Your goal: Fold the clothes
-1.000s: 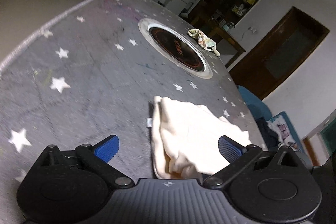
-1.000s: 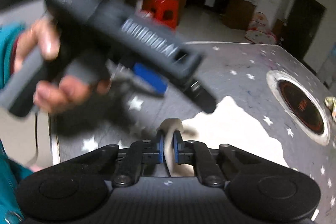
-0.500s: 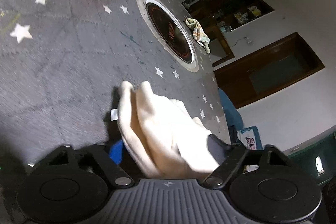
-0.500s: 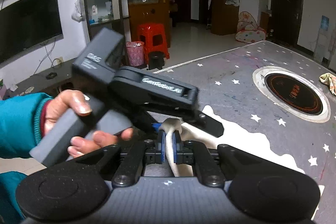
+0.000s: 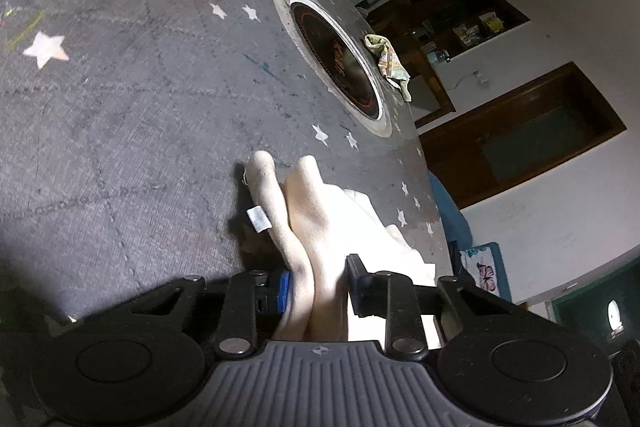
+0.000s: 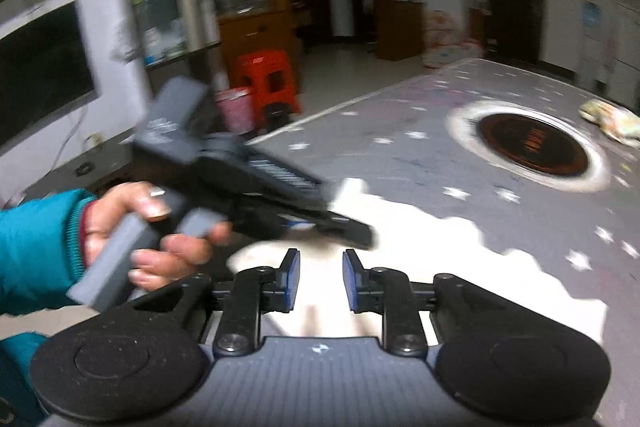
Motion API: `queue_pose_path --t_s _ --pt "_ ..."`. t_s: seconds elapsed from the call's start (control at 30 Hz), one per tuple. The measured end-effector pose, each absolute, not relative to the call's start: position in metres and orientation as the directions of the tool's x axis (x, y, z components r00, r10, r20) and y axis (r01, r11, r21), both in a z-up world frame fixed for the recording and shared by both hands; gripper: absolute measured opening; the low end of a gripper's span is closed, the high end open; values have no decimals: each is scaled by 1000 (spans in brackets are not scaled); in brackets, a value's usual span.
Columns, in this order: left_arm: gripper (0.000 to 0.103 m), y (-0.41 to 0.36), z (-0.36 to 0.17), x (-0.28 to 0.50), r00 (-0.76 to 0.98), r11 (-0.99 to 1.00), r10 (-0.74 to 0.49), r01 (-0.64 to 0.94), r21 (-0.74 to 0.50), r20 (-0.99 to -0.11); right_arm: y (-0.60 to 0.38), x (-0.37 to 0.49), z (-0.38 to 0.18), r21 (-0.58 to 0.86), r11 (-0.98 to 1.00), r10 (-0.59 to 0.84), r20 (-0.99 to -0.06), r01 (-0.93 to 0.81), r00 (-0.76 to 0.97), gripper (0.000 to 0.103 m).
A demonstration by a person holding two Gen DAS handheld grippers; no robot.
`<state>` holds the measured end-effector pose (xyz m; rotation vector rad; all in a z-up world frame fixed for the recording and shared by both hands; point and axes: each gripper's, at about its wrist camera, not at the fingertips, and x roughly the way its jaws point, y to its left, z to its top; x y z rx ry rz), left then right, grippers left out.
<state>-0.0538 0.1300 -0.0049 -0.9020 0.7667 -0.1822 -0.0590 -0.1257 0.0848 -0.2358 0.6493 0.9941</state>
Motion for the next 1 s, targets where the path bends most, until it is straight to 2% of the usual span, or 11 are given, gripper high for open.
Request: queue_pose_path --t_s 0.07,0.2,0.33,0.43,0.7,0.8,0.83,0.9,0.93,1.0 --pt "30 128 -4 -53 725 636 -442 -162 -754 -528 -146 -46 82 92 621 651 -614 -779 447 33" --pt "31 124 -1 -52 724 665 -427 -155 -730 -542 -186 -19 70 65 768 522 -639 -637 565 37" --pt "31 118 4 -52 723 709 -403 -142 -691 -562 -225 6 52 111 872 421 -666 -476 616 39" --pt "31 115 6 -51 720 731 -391 -136 -669 -573 -244 19 38 164 896 407 -674 -412 617 45" --pt "33 112 8 -49 714 754 -382 -127 -645 -587 -236 27 24 184 897 418 -650 -402 635 49" --pt "37 110 10 -48 712 762 -380 -121 -636 -591 -234 25 25 181 893 424 -647 -412 634 46" --pt "38 108 11 -48 711 768 -377 -118 -630 -593 -234 25 25 193 888 435 -647 -418 626 34" --pt "40 105 13 -47 711 782 -370 -110 -614 -598 -234 25 26 229 872 468 -647 -433 602 18" --pt "40 103 14 -47 711 789 -366 -106 -605 -601 -234 25 27 240 866 479 -646 -438 594 14" --pt "41 100 15 -47 711 803 -356 -99 -587 -607 -232 23 28 240 865 482 -643 -441 595 13"
